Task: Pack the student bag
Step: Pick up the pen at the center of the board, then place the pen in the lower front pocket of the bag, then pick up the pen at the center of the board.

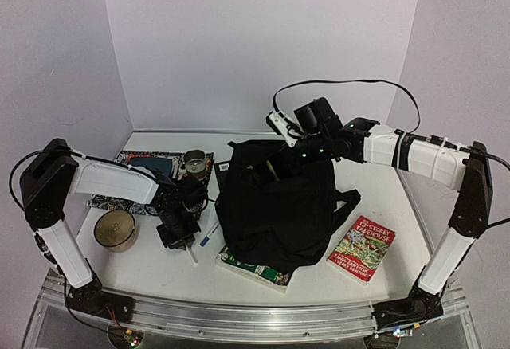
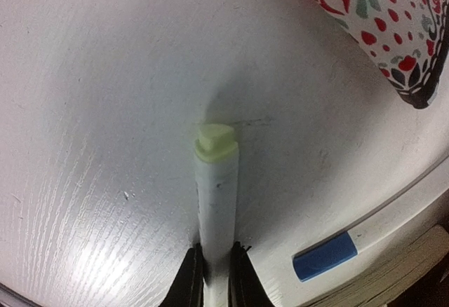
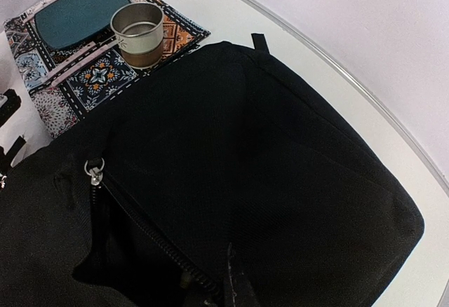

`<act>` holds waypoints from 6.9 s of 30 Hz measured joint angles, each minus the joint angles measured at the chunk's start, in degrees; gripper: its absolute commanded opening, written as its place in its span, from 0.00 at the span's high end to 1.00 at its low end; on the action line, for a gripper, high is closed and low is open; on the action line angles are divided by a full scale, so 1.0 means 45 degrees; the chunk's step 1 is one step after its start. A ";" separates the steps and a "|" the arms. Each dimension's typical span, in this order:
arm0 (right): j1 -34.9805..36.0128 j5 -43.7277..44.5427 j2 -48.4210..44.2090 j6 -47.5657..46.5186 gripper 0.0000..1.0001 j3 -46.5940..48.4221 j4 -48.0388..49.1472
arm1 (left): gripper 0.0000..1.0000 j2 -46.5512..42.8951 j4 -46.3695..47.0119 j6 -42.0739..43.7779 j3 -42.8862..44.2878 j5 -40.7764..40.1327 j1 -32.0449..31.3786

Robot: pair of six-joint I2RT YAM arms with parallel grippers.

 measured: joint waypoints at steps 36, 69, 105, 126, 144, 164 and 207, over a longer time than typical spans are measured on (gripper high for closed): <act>0.0000 0.0018 0.0000 0.0005 1.00 0.0014 0.0063 | 1.00 -0.3694 0.1717 1.1732 0.1972 -0.6369 -0.1661; 0.0000 -0.0453 0.0029 0.0031 1.00 0.0384 -0.0034 | 1.00 -0.1573 0.9280 2.8759 0.2379 0.1911 -0.2528; 0.0000 -0.0846 0.0044 0.0296 1.00 0.0452 -0.0039 | 0.94 0.1349 1.0757 3.2628 0.3812 -0.0626 -0.1710; -0.0107 -0.0787 0.0044 0.0428 1.00 0.0452 0.0115 | 0.40 0.2109 1.0601 3.1377 0.4578 -0.1887 -0.1719; -0.0107 -0.0277 0.0049 0.0486 1.00 0.0413 0.0054 | 0.17 -0.2826 1.0566 2.5896 0.2854 -0.1283 -0.1700; -0.0515 -0.0164 -0.0456 0.0482 1.00 -0.0907 0.0326 | 0.13 -0.4279 0.4396 1.4304 0.1457 -0.2403 -0.0319; -0.0656 -0.0642 -0.0646 0.0712 1.00 -0.1025 0.0311 | 0.75 0.2831 0.1178 1.2418 0.3668 0.0039 0.0019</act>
